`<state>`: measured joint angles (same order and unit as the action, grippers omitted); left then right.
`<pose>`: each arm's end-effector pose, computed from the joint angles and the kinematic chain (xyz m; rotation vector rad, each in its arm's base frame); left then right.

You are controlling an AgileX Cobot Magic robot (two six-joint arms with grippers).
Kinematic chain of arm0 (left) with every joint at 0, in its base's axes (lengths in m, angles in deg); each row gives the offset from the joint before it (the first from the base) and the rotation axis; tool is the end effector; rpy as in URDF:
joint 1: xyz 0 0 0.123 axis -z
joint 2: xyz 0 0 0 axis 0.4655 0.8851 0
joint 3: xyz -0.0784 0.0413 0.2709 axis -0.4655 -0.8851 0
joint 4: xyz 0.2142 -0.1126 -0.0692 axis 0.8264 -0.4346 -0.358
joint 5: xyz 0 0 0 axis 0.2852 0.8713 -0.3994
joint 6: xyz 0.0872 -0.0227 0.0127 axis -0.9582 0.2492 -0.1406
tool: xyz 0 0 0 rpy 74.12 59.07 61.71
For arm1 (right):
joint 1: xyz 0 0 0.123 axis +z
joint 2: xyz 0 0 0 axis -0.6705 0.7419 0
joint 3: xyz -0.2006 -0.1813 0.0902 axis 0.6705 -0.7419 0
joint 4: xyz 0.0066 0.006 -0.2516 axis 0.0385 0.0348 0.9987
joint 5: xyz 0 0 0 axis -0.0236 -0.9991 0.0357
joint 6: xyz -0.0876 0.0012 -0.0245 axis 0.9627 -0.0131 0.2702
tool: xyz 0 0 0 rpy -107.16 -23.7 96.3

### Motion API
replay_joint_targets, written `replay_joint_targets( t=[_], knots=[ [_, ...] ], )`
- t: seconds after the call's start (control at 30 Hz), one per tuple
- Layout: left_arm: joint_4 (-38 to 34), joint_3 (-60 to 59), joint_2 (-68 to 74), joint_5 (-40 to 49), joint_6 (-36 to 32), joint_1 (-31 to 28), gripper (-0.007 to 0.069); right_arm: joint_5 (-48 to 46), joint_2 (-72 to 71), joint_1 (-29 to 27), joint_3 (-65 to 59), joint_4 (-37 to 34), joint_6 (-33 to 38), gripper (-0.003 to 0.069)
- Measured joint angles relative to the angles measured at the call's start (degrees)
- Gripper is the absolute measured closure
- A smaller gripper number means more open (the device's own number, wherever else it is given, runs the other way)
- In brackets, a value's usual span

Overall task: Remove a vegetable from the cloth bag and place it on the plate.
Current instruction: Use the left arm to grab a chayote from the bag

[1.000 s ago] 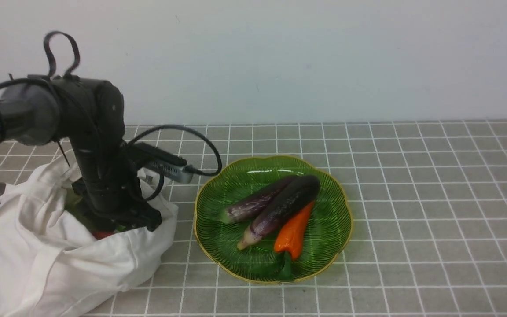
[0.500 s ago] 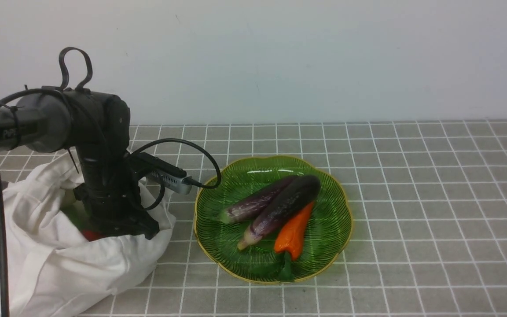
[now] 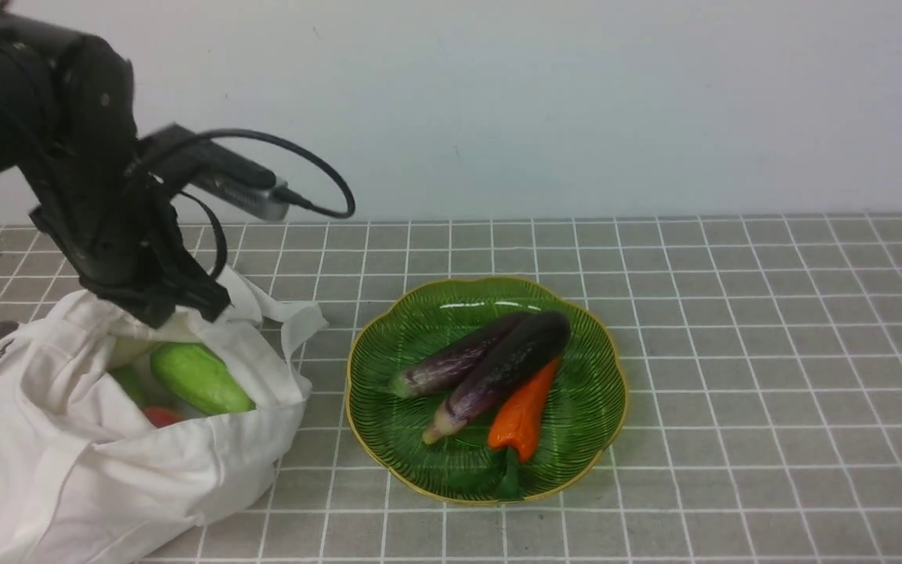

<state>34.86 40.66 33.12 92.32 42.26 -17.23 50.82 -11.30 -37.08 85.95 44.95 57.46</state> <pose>0.3447 -0.0505 0.2750 0.6307 2.7842 0.2271 0.0525 0.0038 0.1723 -0.0040 1.8697 0.1048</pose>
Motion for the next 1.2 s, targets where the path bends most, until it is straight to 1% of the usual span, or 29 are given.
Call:
replay_joint_targets(
  t=[0.03, 0.1, 0.23, 0.27, 0.37, 0.4, 0.43, 0.47, 0.57, 0.6, 0.63, 0.67, 0.7, 0.77, 0.93, 1.2],
  knots=[
    [1.27, 0.00, -0.26, -1.17, 0.00, 0.00, 0.0629, 0.00, 0.00, 0.00, 0.00, 0.00, 0.00, 0.0673],
    [1.60, 0.00, 0.06, -1.43, -0.05, 0.00, 0.0629, 0.00, 0.00, 0.00, 0.00, 0.00, 0.00, 0.0673],
    [0.68, 0.00, 3.21, -1.34, -2.51, 0.00, 0.0629, 0.00, 0.00, 0.00, 0.00, 0.00, 0.00, 0.0673],
    [-0.05, 0.00, 5.49, -0.82, -5.23, 0.00, 0.0623, 0.00, 0.00, 0.00, 0.00, 0.00, 0.00, 0.0673],
    [-1.25, -0.16, 8.65, -0.56, -8.78, 0.24, 0.0578, 0.00, 0.00, 0.00, 0.00, 0.00, 0.05, 0.0673],
    [-1.37, -0.16, 9.19, -0.56, -9.16, 0.37, 0.0557, 0.00, 0.00, 0.00, 0.00, 0.00, 0.05, 0.0673],
    [-1.47, -0.22, 10.38, -1.31, -10.03, 0.49, 0.0502, 0.00, 0.00, 0.00, 0.00, 0.00, 0.05, 0.0673],
    [-1.55, -0.22, 10.48, -1.43, -10.03, 0.49, 0.0486, 0.00, 0.00, 0.00, 0.00, 0.00, 0.05, 0.0673],
    [-1.18, -0.22, 12.01, -2.62, -10.55, 0.49, 0.0348, 0.00, 0.00, 0.00, 0.00, 0.00, 0.05, 0.0673],
    [-1.18, -0.22, 12.23, -2.62, -10.71, 0.49, 0.0338, 0.00, 0.00, 0.00, 0.00, 0.00, 0.05, 0.0673],
    [-0.53, -0.22, 13.41, -2.68, -11.35, 0.49, 0.0257, 0.00, 0.00, 0.00, 0.00, 0.00, 0.05, 0.0673],
    [0.20, -0.22, 14.31, -2.68, -11.59, 0.49, 0.0210, 0.00, 0.00, 0.00, 0.00, 0.00, 0.05, 0.0673],
    [0.32, -0.22, 14.31, -2.68, -11.55, 0.49, 0.0203, 0.00, 0.00, 0.00, 0.00, 0.00, 0.05, 0.0673],
    [1.92, -0.22, 16.20, -2.85, -12.58, 0.49, 0.0138, 0.00, 0.00, 0.00, 0.00, 0.00, 0.05, 0.0673],
    [6.51, -0.22, 17.37, -4.22, -13.66, 1.26, 0.0111, 0.00, 0.00, 0.00, 0.00, 0.00, -0.02, 0.0673],
    [11.78, -0.22, 17.37, -10.58, -12.39, 2.71, 0.0111, 0.00, 0.00, 0.00, 0.00, 0.00, -0.02, 0.0673]
  ],
)
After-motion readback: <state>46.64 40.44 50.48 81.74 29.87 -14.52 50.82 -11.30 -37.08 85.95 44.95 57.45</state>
